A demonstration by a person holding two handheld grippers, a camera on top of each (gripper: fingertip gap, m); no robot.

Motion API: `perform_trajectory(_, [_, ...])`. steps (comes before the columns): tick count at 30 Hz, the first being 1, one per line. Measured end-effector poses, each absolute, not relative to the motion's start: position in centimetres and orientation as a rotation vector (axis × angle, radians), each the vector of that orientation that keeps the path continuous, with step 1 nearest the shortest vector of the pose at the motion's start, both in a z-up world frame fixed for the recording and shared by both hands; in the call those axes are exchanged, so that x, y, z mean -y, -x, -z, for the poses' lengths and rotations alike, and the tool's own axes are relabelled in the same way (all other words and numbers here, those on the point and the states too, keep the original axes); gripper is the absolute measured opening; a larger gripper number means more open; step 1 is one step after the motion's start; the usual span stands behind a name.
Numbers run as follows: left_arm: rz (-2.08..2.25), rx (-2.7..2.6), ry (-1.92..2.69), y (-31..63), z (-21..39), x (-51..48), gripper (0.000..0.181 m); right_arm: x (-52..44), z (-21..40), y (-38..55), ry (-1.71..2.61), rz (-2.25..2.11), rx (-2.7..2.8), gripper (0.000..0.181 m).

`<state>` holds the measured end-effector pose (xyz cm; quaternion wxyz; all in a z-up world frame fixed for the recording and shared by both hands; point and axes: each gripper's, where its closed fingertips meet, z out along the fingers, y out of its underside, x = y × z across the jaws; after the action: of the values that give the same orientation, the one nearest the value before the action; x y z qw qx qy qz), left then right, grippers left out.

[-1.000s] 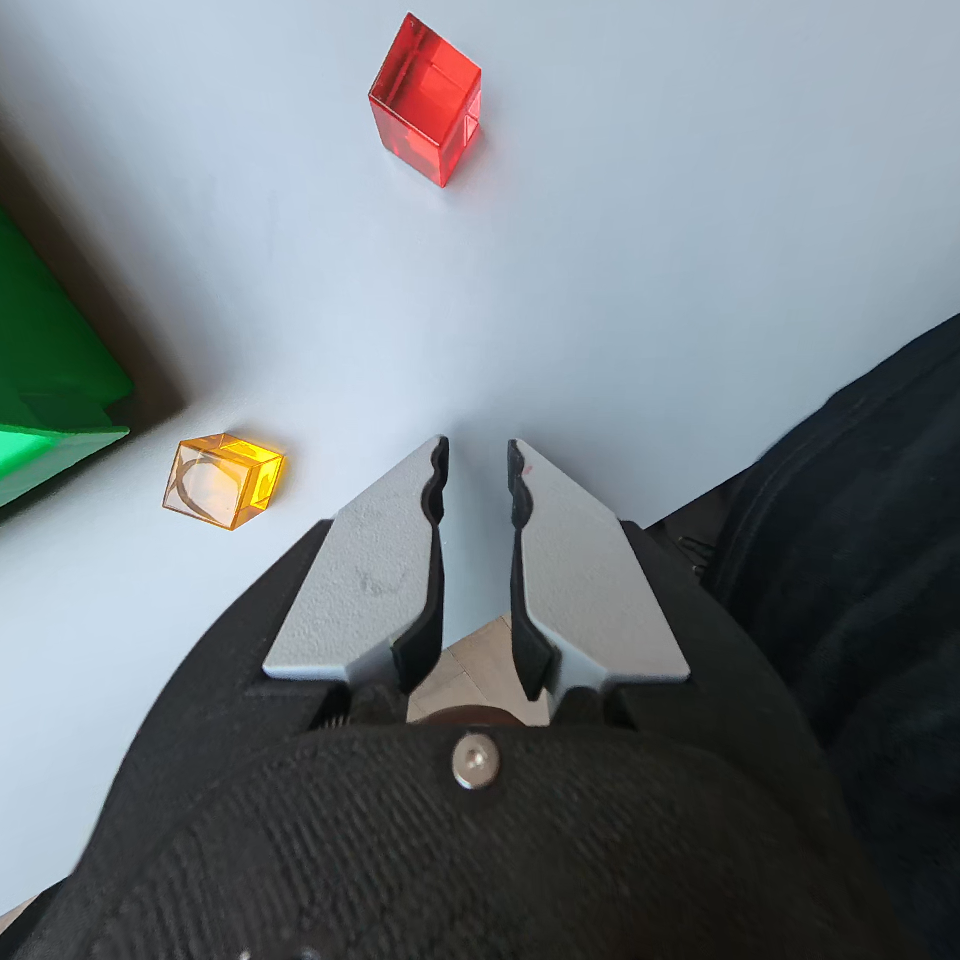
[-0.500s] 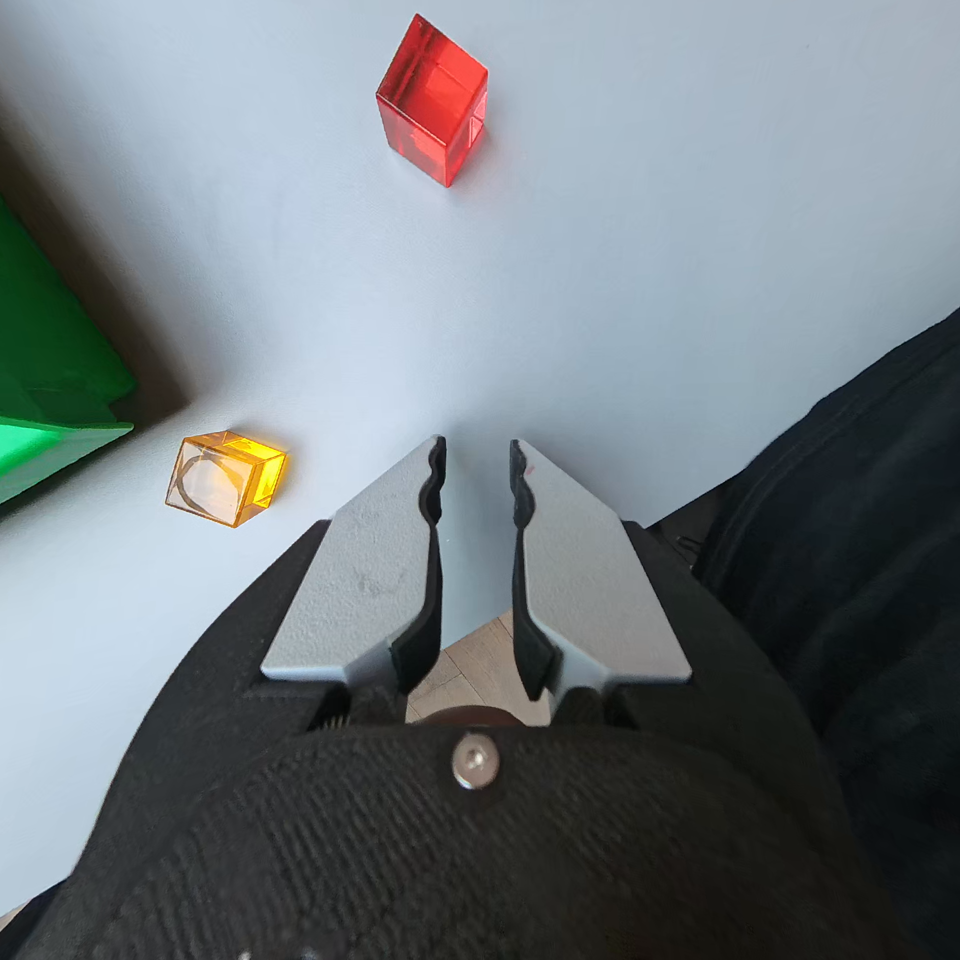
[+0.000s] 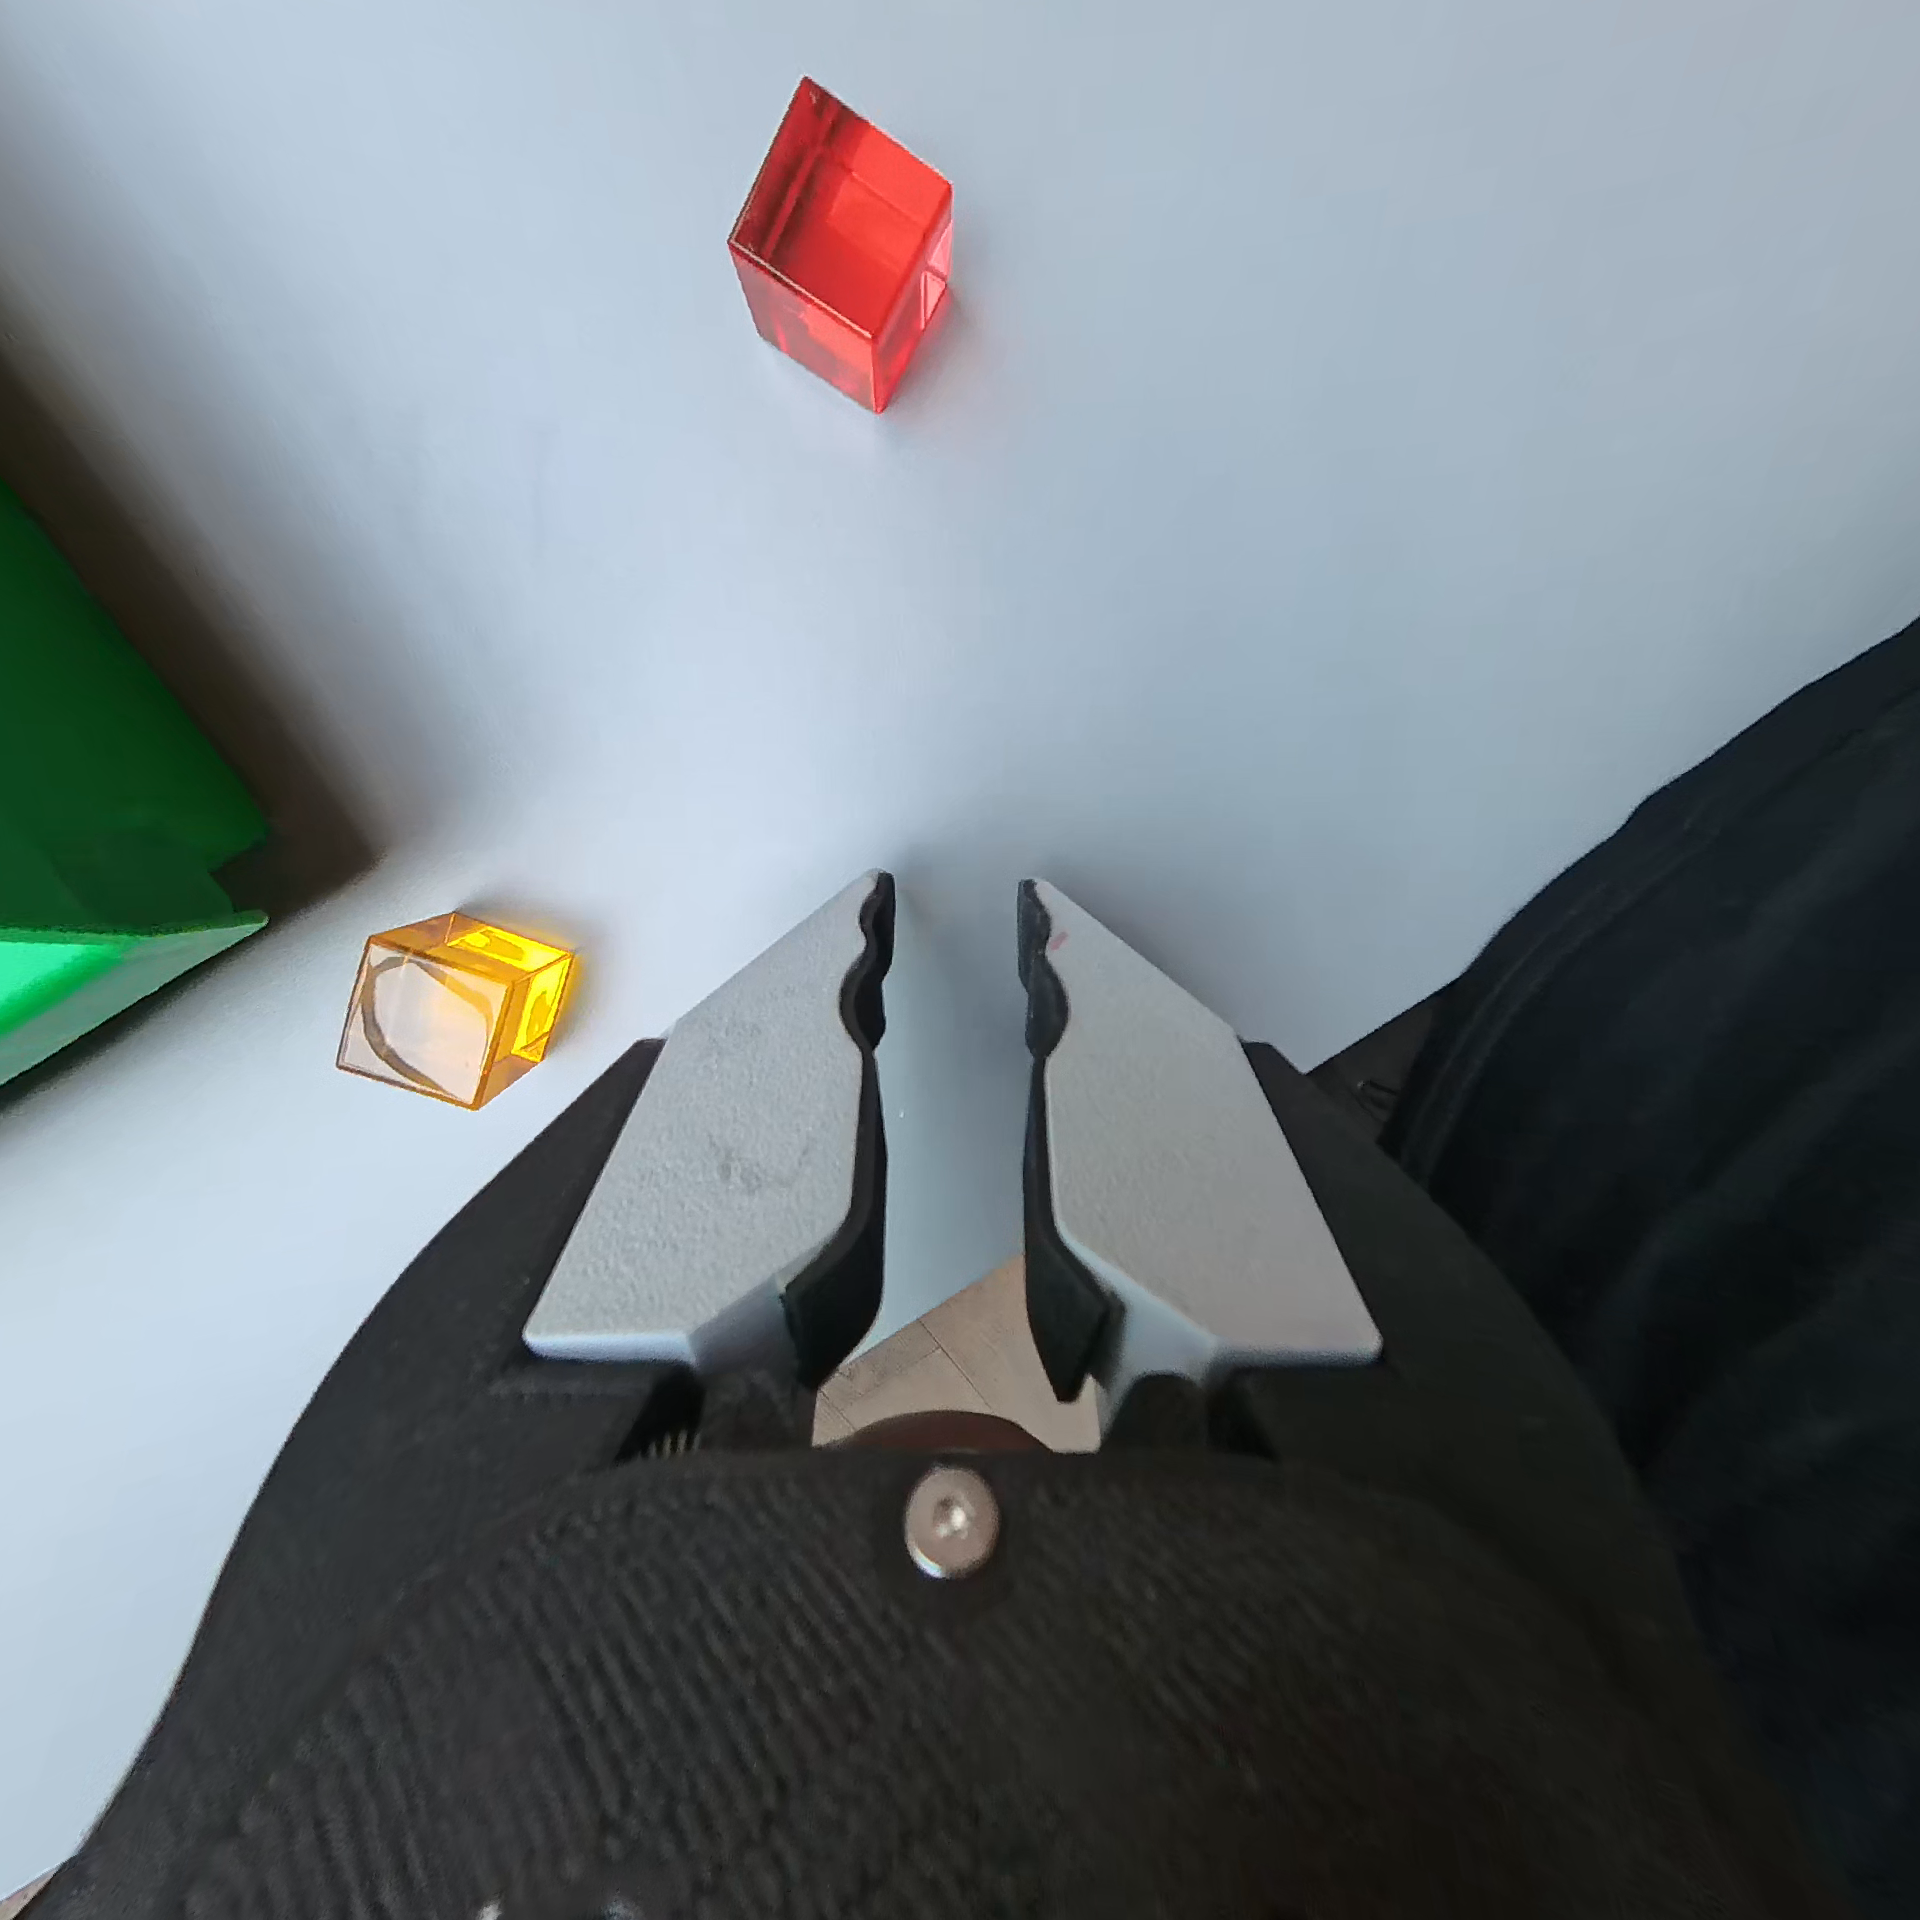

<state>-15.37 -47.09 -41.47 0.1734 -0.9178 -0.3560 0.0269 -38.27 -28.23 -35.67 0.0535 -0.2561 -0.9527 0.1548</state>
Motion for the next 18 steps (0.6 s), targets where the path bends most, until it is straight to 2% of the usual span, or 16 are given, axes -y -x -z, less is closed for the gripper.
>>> perform_trajectory(9, [-0.07,1.011,2.609,15.0,41.6,46.8,0.021,28.4,39.1,37.4,0.516,-0.301,2.949,0.024])
perform_trajectory(12, [-0.067,1.02,2.604,14.9,41.6,46.7,0.021,28.4,39.3,37.3,0.507,-0.315,2.954,0.031])
perform_trajectory(15, [-0.069,1.014,2.607,14.9,41.6,46.6,0.021,28.0,38.3,37.4,0.535,-0.343,2.911,0.048])
perform_trajectory(18, [-0.074,1.014,2.602,15.2,41.5,46.6,0.023,28.3,36.0,35.9,0.614,-0.55,2.877,0.048])
